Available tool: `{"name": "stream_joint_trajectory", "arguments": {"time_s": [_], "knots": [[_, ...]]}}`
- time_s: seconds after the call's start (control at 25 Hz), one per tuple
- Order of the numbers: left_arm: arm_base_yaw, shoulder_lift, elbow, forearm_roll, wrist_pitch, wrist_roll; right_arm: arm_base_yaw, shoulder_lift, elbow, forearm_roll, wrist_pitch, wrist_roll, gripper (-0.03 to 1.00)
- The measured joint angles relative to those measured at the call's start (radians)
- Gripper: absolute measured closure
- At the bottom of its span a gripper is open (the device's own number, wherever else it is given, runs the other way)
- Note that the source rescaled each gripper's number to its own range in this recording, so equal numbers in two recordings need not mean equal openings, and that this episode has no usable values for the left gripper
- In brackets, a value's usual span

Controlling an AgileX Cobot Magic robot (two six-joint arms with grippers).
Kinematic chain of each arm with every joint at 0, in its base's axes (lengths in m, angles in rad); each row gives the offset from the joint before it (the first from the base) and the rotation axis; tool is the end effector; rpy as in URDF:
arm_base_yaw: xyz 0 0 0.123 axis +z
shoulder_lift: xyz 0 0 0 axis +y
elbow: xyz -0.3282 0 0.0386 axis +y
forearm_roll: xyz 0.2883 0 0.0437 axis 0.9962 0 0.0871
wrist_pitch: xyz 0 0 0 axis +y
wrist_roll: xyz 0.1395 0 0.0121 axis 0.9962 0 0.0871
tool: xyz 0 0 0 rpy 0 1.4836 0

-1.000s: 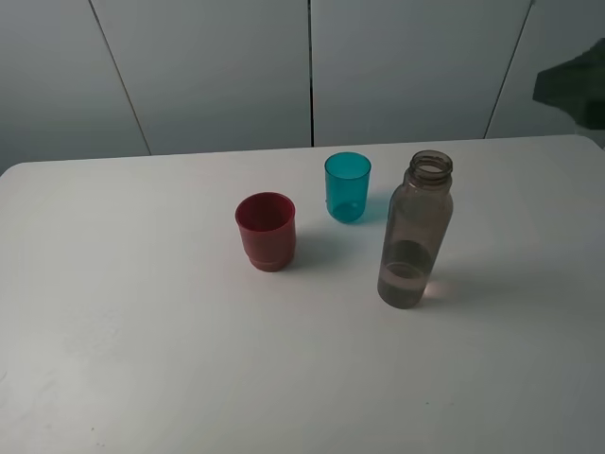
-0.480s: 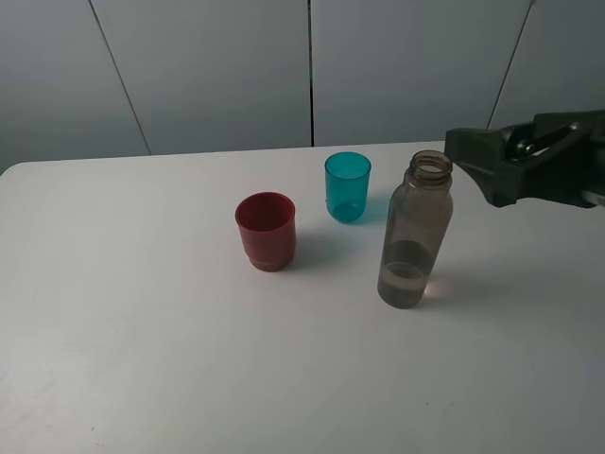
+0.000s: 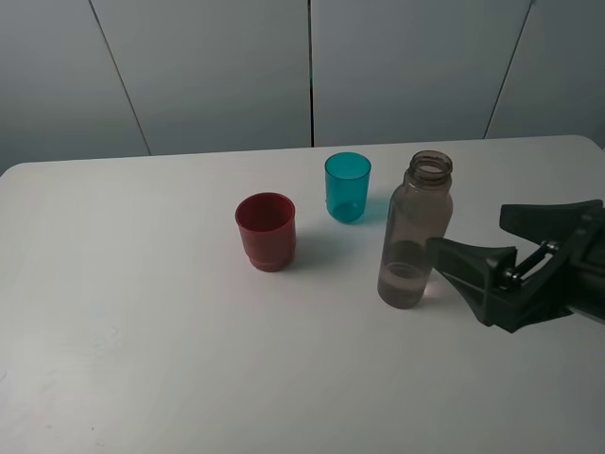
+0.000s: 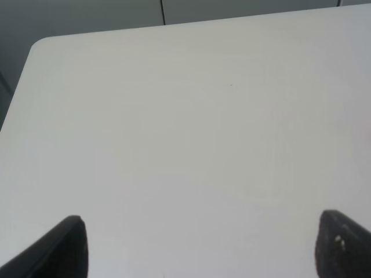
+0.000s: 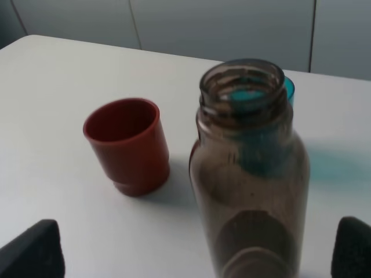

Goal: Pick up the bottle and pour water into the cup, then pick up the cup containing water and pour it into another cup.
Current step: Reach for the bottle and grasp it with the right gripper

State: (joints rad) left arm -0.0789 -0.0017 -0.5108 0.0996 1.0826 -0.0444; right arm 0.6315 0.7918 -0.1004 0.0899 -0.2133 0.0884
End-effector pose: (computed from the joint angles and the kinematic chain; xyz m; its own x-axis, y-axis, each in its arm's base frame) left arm 0.0261 0.0103 0.2759 -0.4611 0.0389 -0.8865 0.0020 0.9991 0.0428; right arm 0.1438 0.1019 0.1800 -0.4044 -0.0786 -0.9112 -0.5131 0.8442 0.1549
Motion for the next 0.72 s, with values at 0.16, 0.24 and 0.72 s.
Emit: {"name": "stream_joint_trajectory", "arguments": {"time_s": [0.16, 0.24, 0.72], "knots": [[0.0, 0.0, 0.0, 0.0, 0.0, 0.0, 0.006, 0.0, 0.022, 0.005, -0.013, 0.011, -0.03], [0.0, 0.0, 0.0, 0.0, 0.0, 0.0, 0.006, 0.0, 0.038, 0.0, -0.022, 0.011, -0.03], [0.0, 0.0, 0.0, 0.0, 0.0, 0.0, 0.006, 0.0, 0.094, 0.029, -0.159, -0.097, -0.03]]}}
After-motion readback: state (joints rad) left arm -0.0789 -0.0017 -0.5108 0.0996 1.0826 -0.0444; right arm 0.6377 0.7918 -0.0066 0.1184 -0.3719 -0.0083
